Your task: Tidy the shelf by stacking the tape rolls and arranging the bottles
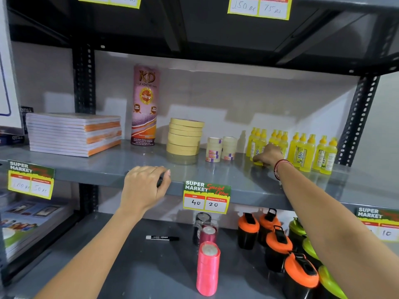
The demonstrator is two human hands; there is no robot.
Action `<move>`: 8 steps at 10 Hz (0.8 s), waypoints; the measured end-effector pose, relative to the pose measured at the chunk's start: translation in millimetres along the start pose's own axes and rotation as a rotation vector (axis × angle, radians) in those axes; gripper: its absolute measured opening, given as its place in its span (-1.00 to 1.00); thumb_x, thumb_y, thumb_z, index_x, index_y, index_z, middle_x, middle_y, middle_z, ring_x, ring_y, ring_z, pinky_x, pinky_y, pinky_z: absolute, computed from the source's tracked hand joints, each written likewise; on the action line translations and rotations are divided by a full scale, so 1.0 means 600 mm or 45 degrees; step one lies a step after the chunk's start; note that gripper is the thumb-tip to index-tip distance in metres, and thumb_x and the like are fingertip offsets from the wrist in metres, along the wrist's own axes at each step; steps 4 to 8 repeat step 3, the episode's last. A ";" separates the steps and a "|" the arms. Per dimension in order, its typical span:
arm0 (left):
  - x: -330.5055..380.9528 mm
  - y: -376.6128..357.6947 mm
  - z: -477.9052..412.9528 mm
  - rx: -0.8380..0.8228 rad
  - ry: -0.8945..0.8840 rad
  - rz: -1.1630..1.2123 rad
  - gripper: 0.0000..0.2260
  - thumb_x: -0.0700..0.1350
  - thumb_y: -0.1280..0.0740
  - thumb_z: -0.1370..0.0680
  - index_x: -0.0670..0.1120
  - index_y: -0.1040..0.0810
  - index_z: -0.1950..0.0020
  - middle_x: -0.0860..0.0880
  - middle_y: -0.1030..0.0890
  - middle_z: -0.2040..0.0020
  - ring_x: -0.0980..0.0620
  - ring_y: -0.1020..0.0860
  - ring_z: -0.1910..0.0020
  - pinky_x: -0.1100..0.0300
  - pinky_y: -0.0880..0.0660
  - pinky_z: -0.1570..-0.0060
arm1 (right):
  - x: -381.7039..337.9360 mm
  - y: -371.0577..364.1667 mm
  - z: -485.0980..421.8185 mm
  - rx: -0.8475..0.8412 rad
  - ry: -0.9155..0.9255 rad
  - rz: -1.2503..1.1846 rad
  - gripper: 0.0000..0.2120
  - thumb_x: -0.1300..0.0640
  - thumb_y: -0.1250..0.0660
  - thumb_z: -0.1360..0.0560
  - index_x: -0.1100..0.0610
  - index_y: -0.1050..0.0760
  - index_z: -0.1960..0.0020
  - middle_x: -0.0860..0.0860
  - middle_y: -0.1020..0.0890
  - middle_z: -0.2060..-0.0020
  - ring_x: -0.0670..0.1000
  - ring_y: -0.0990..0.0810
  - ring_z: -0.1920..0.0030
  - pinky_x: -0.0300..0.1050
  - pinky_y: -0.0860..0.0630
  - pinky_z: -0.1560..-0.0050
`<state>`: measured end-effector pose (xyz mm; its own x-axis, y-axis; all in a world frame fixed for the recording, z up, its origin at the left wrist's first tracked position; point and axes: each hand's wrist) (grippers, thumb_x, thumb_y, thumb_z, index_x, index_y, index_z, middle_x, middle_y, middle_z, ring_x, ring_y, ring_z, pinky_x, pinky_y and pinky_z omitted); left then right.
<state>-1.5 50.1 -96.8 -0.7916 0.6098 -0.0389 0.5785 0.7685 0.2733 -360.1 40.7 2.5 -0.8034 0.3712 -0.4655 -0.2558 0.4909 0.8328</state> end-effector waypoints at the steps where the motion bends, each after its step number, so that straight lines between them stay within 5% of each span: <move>1: -0.001 -0.001 0.000 -0.001 0.003 -0.004 -0.59 -0.05 -0.11 -0.54 -0.17 -0.65 0.32 -0.04 -0.62 0.46 -0.09 -0.59 0.48 0.18 -0.42 0.43 | -0.001 0.000 0.005 0.010 0.000 0.019 -0.68 0.14 -0.41 -0.37 0.20 -0.35 0.44 0.09 -0.49 0.44 0.12 -0.52 0.24 -0.21 -0.37 0.48; 3: 0.000 0.001 -0.003 -0.029 -0.001 0.037 -0.59 -0.05 -0.11 -0.54 -0.16 -0.64 0.33 -0.05 -0.60 0.47 -0.10 -0.57 0.49 0.18 -0.41 0.43 | -0.005 -0.004 0.015 0.012 0.025 0.175 -0.68 0.10 -0.45 -0.38 0.35 -0.54 0.04 0.17 -0.57 0.15 0.16 -0.56 0.03 -0.09 -0.47 0.17; 8: 0.000 0.001 -0.003 -0.029 -0.001 0.037 -0.59 -0.05 -0.11 -0.54 -0.16 -0.64 0.33 -0.05 -0.60 0.47 -0.10 -0.57 0.49 0.18 -0.41 0.43 | -0.005 -0.004 0.015 0.012 0.025 0.175 -0.68 0.10 -0.45 -0.38 0.35 -0.54 0.04 0.17 -0.57 0.15 0.16 -0.56 0.03 -0.09 -0.47 0.17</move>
Point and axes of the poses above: each hand's wrist, its own z-axis away from the middle knuckle, its own y-axis out of the back of the hand, x = y × z
